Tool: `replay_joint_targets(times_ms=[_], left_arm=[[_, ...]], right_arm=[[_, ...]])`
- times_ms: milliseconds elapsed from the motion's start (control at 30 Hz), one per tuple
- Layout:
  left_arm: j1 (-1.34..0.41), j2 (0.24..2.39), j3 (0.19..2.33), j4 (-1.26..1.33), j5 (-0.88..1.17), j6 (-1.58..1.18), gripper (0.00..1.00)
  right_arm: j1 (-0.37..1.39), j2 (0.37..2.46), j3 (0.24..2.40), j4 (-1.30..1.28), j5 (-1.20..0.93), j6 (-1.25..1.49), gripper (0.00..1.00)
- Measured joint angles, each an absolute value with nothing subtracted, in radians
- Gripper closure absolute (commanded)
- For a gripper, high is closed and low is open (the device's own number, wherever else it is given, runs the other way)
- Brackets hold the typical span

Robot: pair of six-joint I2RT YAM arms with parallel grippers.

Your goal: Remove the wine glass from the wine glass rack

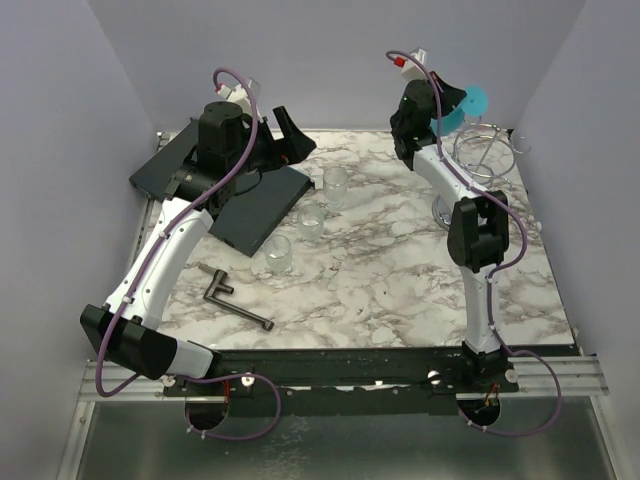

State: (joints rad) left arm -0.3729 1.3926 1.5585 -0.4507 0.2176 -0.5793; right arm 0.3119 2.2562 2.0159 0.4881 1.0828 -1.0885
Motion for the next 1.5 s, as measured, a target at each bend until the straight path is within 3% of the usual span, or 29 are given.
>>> replay_joint_targets(times_ms=[1167,1500], left_arm=[[-0.371,1.393,1.559,-0.45,0.222,-0.587,0.07],[-0.284,1.393,1.49,-0.379,0.319,-0.68,0.08]], right_arm=[[0.395,2.259,2.0,0.526,1.029,-1.092,1.0],[0.482,2.198,1.967,0.444,1.019,-1.055,1.0]])
